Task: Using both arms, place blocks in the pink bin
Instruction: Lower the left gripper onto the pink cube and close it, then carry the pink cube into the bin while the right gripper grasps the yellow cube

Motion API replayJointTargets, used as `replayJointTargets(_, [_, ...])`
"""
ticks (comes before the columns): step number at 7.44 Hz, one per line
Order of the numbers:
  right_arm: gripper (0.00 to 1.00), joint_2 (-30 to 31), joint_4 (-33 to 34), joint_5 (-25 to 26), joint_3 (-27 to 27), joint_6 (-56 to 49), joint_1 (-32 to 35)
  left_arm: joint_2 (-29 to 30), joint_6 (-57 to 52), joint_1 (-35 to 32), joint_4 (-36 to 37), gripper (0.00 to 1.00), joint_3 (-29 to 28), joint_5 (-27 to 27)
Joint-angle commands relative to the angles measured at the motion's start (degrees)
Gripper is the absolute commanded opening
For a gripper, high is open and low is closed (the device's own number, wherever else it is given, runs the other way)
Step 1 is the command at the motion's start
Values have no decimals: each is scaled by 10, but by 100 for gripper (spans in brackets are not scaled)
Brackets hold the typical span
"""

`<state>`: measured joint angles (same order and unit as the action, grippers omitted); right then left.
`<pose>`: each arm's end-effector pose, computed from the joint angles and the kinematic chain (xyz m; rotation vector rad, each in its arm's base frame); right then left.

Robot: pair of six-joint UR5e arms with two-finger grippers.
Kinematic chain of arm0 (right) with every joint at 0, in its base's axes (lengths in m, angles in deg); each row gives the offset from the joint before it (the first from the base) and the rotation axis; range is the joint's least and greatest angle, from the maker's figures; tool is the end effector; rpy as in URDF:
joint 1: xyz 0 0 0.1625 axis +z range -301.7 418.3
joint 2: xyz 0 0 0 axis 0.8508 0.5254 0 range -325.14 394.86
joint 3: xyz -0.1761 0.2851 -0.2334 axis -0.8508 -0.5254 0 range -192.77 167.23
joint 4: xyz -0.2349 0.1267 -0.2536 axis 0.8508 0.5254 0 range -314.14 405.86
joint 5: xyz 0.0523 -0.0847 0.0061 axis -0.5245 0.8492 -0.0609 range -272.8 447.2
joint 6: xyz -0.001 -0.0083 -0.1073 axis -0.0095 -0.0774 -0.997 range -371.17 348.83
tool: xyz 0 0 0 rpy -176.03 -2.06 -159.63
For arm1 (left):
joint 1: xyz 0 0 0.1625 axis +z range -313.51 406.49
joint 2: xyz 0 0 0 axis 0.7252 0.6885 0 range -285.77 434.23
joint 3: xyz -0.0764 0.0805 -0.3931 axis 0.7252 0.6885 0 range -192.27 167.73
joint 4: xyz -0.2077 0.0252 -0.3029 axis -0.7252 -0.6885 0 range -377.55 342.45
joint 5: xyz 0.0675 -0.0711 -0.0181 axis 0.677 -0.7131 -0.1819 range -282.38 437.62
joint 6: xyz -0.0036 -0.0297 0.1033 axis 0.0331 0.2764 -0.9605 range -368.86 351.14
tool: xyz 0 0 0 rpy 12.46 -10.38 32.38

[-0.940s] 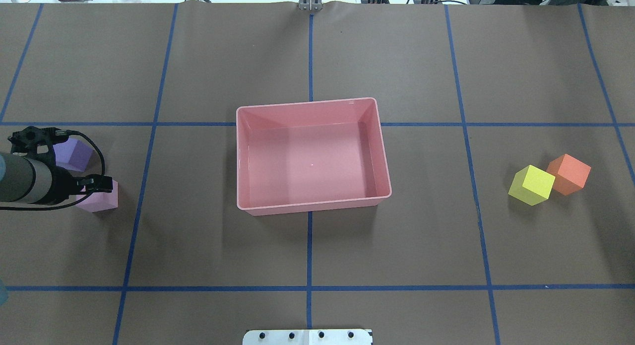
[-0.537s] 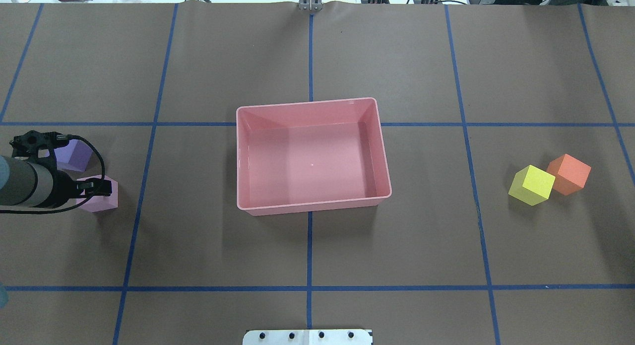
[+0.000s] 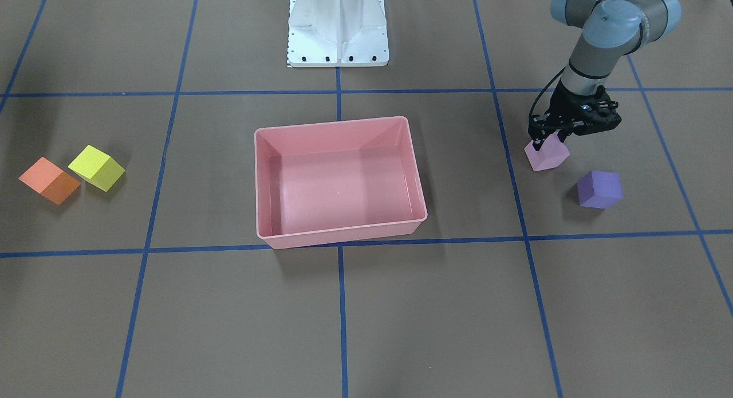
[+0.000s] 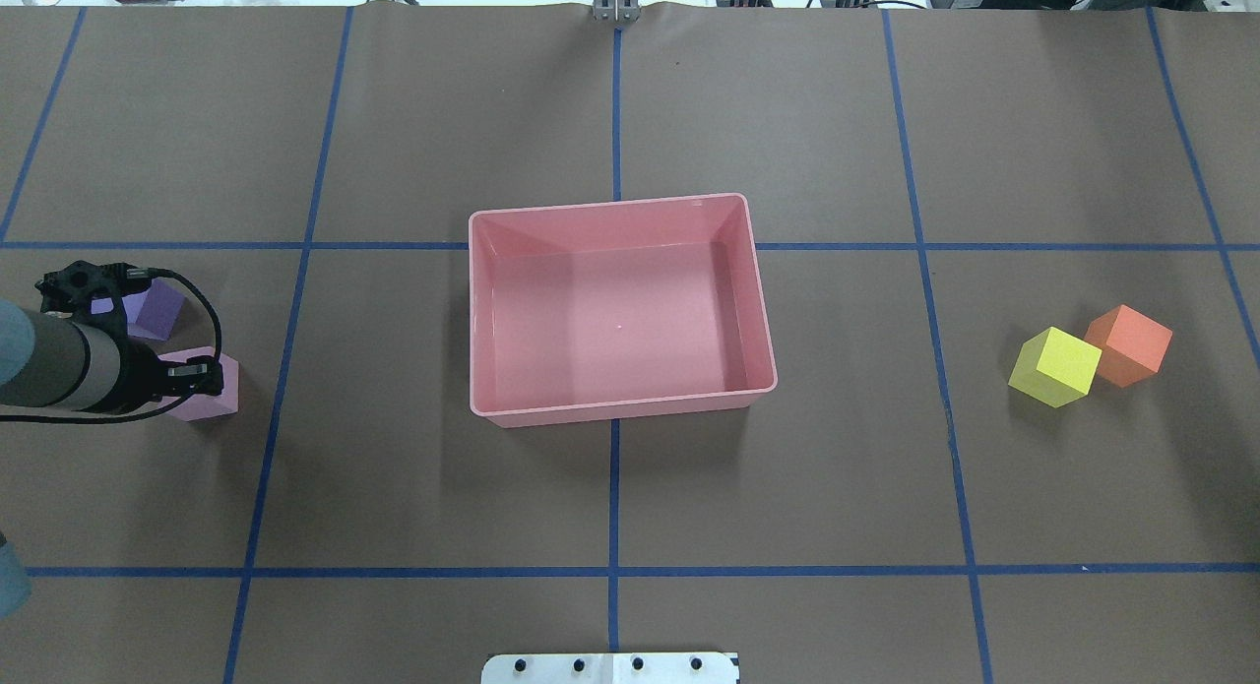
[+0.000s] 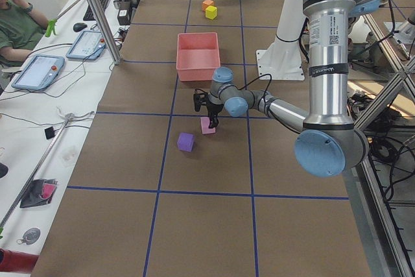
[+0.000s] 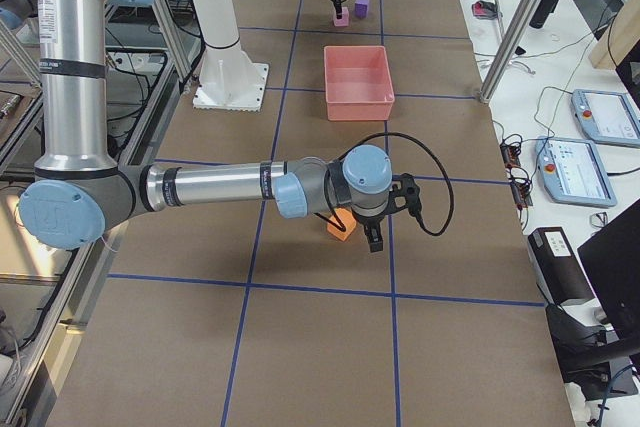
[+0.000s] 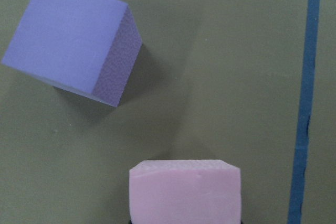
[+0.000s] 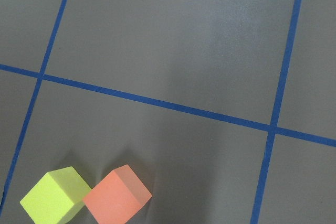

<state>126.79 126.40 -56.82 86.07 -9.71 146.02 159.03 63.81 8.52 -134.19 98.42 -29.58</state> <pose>0.0286 -0.4419 0.5618 0.2335 -0.9446 -0.1479 0.2817 -0.3485 0.4871 0.0849 0.7806 -0.2312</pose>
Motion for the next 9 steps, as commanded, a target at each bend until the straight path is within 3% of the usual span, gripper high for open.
replayJointTargets(1, [99, -24, 1, 1, 15, 78, -22, -9, -4, -41, 5, 0, 30, -72])
replayJointTargets(4, [99, -25, -12, 50, 93, 301, -140, -3, -5, -68, 10, 0, 37, -94])
replayJointTargets(6, [100, 42, -155, 74, 95, 545, -179, 1, -5, -94, 14, 0, 43, -118])
replayJointTargets(7, [100, 74, -215, 113, 94, 644, -212, 2, -4, -98, 16, 0, 52, -121])
replayJointTargets(8, [100, 76, -217, 133, 94, 715, -249, 13, -4, -103, 47, 0, 60, -121])
replayJointTargets(9, [100, 76, -218, 159, 94, 755, -288, 63, -4, -109, 128, 0, 79, -120])
